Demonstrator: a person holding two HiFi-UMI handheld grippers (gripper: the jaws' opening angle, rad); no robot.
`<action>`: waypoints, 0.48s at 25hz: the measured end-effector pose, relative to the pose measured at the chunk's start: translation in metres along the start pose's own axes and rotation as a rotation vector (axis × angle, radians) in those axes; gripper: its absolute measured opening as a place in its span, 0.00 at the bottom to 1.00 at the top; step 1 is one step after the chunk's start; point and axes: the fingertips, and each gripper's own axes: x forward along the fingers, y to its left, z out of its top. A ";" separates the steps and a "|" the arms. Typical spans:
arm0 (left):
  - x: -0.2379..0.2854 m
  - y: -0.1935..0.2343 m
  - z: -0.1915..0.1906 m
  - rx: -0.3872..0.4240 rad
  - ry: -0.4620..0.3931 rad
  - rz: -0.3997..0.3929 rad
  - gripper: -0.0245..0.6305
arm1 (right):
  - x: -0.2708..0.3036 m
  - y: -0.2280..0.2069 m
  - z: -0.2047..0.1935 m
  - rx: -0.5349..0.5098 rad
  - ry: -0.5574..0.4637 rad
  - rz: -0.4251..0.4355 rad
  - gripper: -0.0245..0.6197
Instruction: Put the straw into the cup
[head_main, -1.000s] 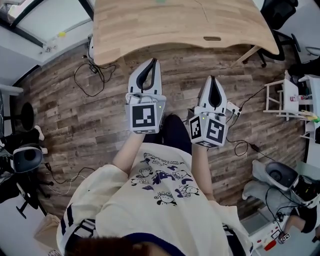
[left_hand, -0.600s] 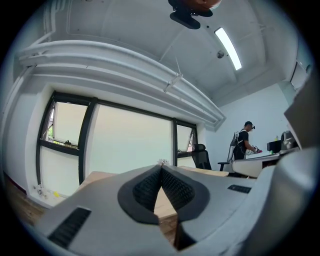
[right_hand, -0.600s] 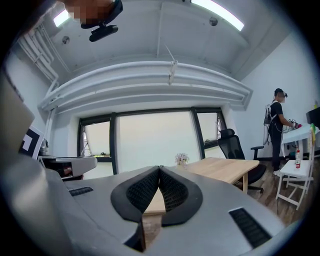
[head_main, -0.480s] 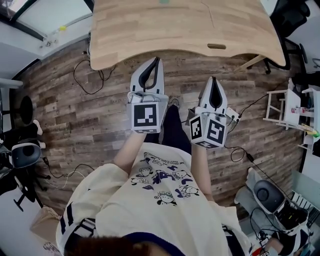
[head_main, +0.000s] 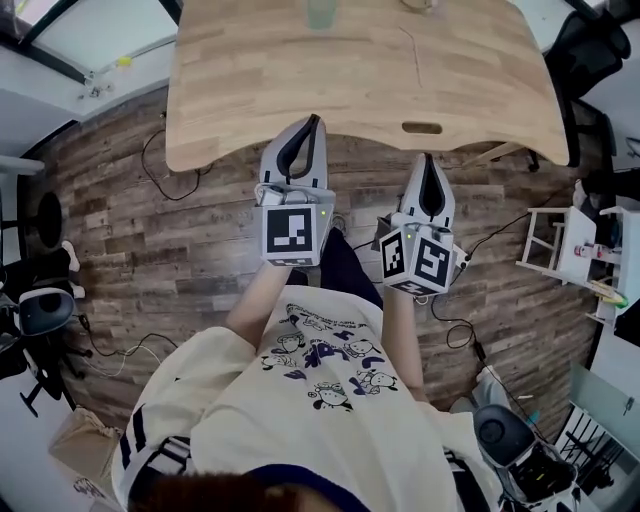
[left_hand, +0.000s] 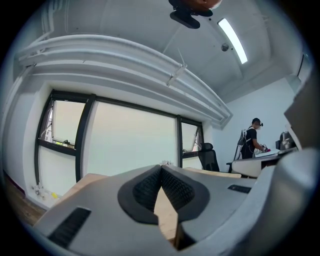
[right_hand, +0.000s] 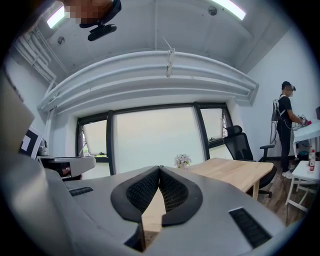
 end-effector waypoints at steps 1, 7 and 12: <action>0.008 0.000 0.002 0.003 -0.003 0.007 0.09 | 0.008 -0.004 0.002 0.001 -0.001 0.004 0.04; 0.054 -0.001 0.007 0.010 -0.012 0.050 0.08 | 0.056 -0.028 0.009 0.004 -0.005 0.039 0.04; 0.081 -0.002 0.004 0.013 -0.005 0.083 0.08 | 0.090 -0.043 0.004 0.015 0.014 0.067 0.04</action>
